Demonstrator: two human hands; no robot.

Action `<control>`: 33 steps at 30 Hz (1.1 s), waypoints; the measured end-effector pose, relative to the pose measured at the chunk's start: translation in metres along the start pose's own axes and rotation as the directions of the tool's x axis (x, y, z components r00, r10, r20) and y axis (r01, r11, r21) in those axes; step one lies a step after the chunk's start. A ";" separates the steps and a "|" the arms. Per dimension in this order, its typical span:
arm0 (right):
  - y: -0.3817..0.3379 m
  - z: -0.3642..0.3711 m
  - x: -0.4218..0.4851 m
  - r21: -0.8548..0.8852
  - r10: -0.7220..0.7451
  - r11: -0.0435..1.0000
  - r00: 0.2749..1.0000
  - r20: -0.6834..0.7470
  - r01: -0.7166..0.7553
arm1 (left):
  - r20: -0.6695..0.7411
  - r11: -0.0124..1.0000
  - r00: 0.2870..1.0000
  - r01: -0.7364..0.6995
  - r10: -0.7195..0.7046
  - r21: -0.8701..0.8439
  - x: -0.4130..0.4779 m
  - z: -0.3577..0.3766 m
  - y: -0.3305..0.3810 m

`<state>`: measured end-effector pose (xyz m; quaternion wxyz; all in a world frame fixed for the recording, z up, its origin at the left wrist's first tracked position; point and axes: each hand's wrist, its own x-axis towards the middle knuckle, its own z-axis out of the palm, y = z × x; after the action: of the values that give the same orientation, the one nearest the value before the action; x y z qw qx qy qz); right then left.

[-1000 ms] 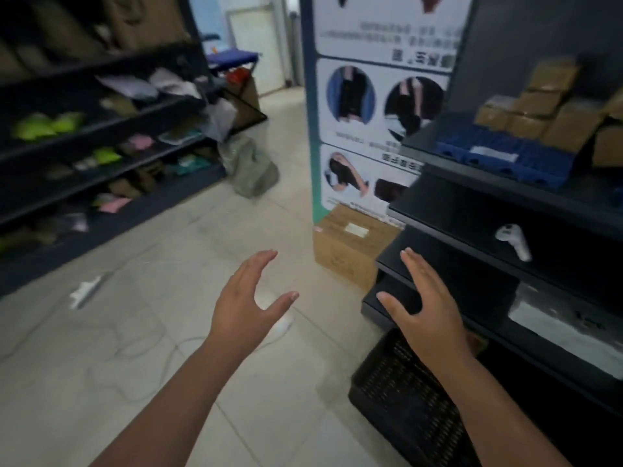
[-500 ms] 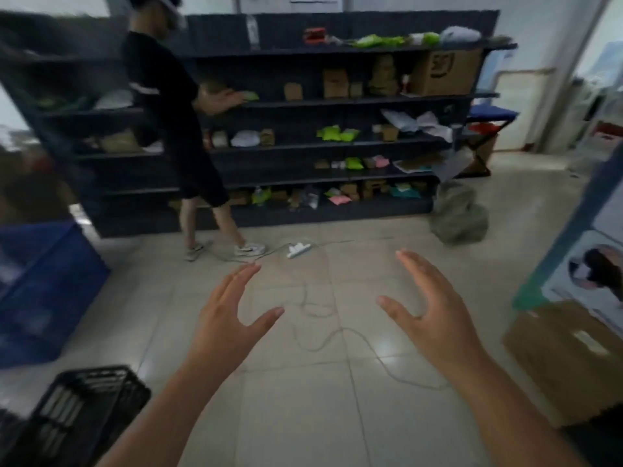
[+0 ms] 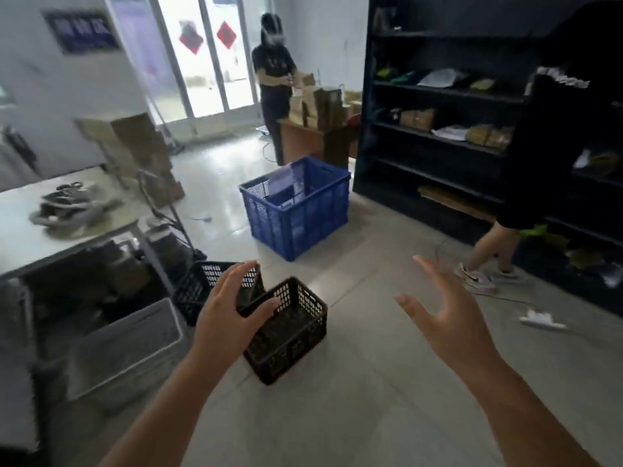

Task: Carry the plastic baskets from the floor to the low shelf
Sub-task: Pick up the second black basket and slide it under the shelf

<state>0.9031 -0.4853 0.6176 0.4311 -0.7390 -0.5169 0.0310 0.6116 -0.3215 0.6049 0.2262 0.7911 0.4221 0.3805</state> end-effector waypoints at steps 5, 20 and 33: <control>0.000 0.077 0.094 0.037 -0.118 0.993 0.985 0.127 0.114 | -0.141 0.984 0.982 0.143 -0.128 0.106 0.029 -0.023 -0.053; 0.043 0.343 0.270 -0.033 -0.004 0.999 0.939 0.343 0.017 | -0.161 0.898 0.887 0.440 -0.433 0.010 0.162 0.030 -0.276; 0.204 0.530 0.364 -0.164 0.252 0.967 0.834 0.491 -0.195 | -0.076 0.680 0.678 0.733 -0.732 -0.017 0.229 0.171 -0.444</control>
<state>0.9622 0.1037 0.2948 0.2329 -0.7819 -0.5230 0.2467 0.6081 0.1045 0.2936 0.3374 0.5428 0.7142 0.2853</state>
